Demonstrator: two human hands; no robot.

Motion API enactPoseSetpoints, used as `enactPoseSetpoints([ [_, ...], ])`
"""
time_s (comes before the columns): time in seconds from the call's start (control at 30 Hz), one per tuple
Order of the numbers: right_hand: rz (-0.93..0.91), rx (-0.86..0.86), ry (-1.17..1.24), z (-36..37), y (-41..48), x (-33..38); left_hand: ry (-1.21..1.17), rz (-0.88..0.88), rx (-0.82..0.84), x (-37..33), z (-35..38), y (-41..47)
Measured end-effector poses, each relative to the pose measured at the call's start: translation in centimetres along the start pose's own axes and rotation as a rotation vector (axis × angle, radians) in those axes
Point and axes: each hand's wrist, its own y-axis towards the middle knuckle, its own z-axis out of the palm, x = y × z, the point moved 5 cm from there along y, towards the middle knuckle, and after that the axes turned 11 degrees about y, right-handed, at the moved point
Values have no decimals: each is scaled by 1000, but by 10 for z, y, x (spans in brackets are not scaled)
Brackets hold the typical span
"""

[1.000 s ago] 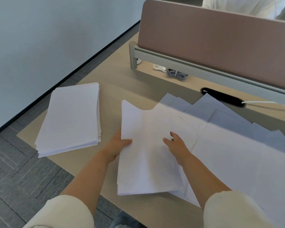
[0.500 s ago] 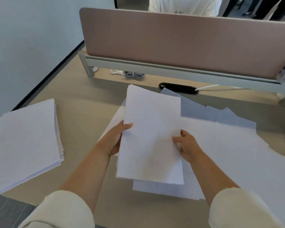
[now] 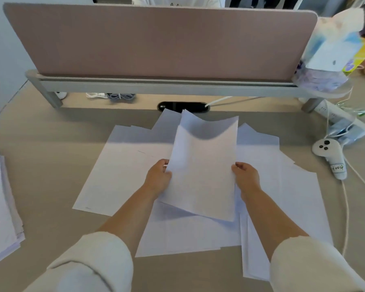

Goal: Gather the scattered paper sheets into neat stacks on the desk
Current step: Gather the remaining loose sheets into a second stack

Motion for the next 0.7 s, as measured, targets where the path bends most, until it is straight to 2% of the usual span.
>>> enactPoseSetpoints([
  [0.13, 31, -33, -34, -5, 10, -5, 117, -41, 4, 1, 9, 8],
  [0.27, 83, -24, -21, -1, 15, -7, 138, -118, 4, 0, 10, 9],
  [0.43, 139, 10, -52, 3, 15, -8, 124, -143, 27, 0, 8, 12],
  [0.6, 171, 44, 18, 11, 17, -7, 179, -144, 42, 3, 9, 8],
  [0.7, 169, 51, -41, 13, 15, -9, 211, -115, 87, 6, 12, 8],
])
